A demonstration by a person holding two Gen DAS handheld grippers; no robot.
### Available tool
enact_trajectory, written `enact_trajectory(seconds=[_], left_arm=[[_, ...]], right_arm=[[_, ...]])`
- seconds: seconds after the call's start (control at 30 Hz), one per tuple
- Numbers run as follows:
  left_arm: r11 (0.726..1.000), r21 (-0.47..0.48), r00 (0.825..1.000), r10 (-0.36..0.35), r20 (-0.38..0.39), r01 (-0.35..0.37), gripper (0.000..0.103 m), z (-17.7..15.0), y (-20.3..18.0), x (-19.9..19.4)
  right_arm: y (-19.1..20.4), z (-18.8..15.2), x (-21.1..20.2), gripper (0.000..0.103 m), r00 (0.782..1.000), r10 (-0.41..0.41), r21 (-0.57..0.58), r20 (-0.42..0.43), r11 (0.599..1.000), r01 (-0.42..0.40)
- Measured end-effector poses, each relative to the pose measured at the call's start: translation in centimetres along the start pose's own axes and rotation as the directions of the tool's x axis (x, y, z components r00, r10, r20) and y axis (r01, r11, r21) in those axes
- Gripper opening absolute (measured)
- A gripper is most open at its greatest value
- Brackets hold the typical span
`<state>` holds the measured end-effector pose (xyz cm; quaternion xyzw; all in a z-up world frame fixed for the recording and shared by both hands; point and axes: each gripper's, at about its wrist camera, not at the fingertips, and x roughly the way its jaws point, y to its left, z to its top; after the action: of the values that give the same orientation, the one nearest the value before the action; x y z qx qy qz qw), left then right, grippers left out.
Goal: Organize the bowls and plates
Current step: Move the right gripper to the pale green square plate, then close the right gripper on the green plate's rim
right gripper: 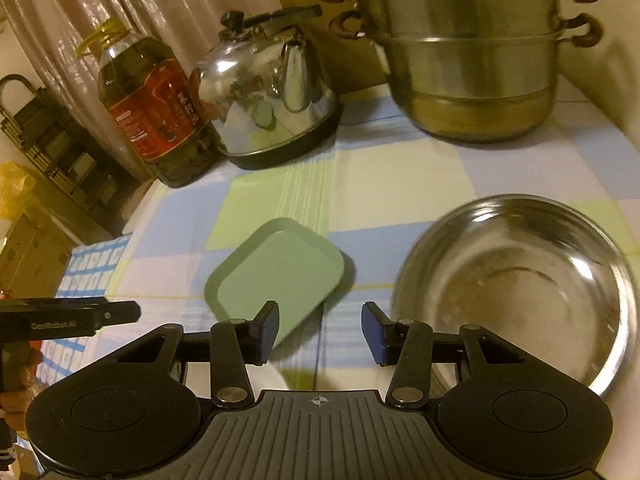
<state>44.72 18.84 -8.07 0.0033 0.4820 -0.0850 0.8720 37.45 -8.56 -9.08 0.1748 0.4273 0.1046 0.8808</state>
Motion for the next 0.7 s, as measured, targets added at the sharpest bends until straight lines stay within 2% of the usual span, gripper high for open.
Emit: enact_trajectory(seconds=[0.27,0.47,0.63,0.7], left_arm=[[0.999,-0.026,0.999,-0.026,-0.029,0.025,0.044,1.6,0.9,4.9],[0.997,-0.032,0.997,-0.069,-0.043,0.067,0.037,2.1,0.8,6.9],[0.996,-0.027,0.994,-0.089,-0.063,0.087,0.030,2.2,0.5,8.3],[0.995,-0.034,0.993,-0.094,-0.070,0.091,0.028,2.2,0.5,8.8]], right_arm=[[-0.6,1.8,5.3,0.044,0.998,-0.041,-0.010,-0.045,0.999,0.040],[-1.1,2.5,7.7,0.043,0.995,-0.067,-0.015,-0.067,0.998,0.066],[-1.0,2.8,9.3,0.029,0.993,-0.076,-0.030,-0.091,0.997,0.074],[-0.9,2.8,9.9,0.027,0.992,-0.081,-0.035,-0.096,0.996,0.078]])
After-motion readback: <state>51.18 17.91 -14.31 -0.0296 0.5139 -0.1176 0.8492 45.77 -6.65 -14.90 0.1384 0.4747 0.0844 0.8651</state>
